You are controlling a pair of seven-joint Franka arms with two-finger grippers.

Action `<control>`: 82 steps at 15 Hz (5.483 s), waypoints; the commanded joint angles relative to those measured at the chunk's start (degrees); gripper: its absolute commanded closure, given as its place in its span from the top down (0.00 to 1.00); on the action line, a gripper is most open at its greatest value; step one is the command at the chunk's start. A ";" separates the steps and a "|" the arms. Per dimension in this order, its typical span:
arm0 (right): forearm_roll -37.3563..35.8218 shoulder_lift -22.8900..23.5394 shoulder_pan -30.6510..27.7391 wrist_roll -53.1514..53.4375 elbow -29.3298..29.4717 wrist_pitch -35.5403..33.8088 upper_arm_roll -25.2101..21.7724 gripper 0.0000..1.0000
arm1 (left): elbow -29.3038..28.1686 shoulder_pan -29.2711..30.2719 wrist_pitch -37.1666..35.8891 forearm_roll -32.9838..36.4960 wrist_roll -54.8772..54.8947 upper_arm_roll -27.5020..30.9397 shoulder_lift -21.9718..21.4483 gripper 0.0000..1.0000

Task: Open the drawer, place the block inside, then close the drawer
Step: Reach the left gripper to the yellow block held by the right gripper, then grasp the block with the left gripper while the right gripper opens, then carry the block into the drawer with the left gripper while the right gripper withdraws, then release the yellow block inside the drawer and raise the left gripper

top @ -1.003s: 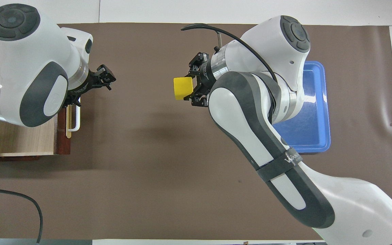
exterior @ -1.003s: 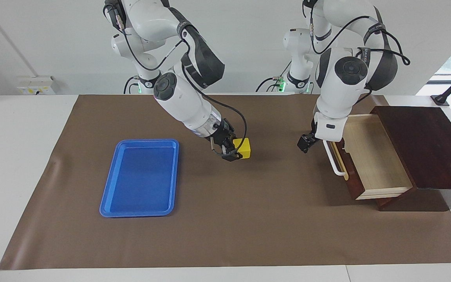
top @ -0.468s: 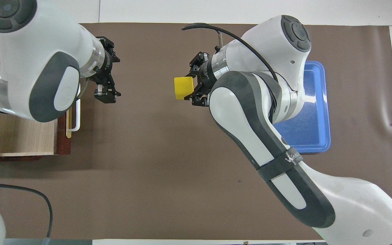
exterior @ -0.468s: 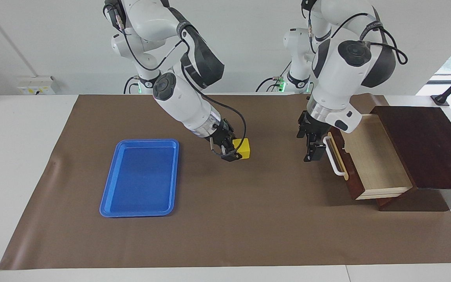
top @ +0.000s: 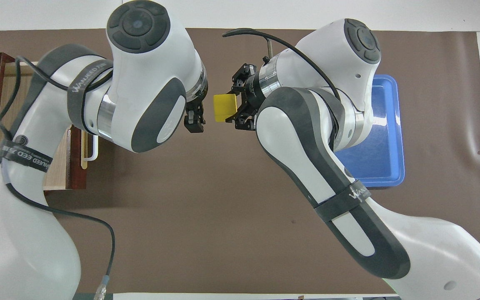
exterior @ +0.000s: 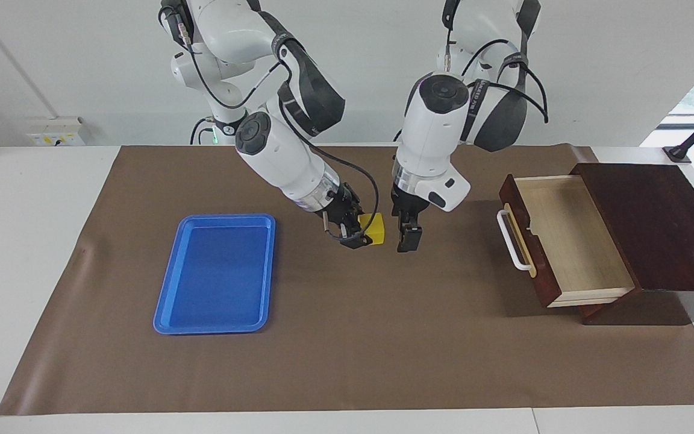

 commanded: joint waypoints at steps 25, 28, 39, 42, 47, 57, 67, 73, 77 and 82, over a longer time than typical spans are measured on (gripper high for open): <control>-0.15 -0.04 -0.34 1.28 -0.08 0.17 0.36 0.00 | 2.90 -3.30 -4.20 0.95 -4.79 1.32 1.48 0.00; -0.06 -0.04 -0.43 1.28 0.01 0.17 0.36 0.00 | 2.90 -3.04 -4.11 0.51 -4.62 1.41 0.96 0.00; -0.41 -2.41 -5.16 -0.12 -0.08 -3.43 0.01 0.95 | 2.81 0.37 -5.42 1.21 -3.30 1.41 -1.33 0.00; -1.02 -3.55 -7.72 -3.02 0.01 -6.50 -0.08 0.95 | 2.64 5.03 -8.58 0.95 4.58 1.41 -3.08 0.00; -6.98 -6.72 -12.90 -14.60 0.01 -14.50 -0.26 0.99 | -3.15 17.94 -9.47 0.51 19.61 1.41 -10.11 0.00; -28.87 -16.56 -18.35 -56.95 -0.17 -25.31 -0.26 1.00 | -29.88 36.42 11.18 0.77 44.51 1.49 -19.71 0.00; -33.02 -20.52 -22.58 -77.38 -3.24 -27.43 -0.17 1.00 | -34.79 33.97 13.12 0.77 29.31 1.49 -19.79 0.00; -33.11 -21.49 -24.94 -92.02 -5.79 -27.43 -0.17 1.00 | -37.88 34.31 13.91 0.77 36.78 1.49 -21.19 0.00; -33.11 -22.36 -25.04 -100.41 -7.02 -30.07 -0.26 1.00 | -41.39 34.23 17.33 0.77 35.99 1.58 -21.81 0.00; -35.39 -23.77 -24.25 -101.55 -9.48 -29.01 -0.08 1.00 | -41.66 34.84 17.86 0.77 35.81 1.58 -21.99 0.30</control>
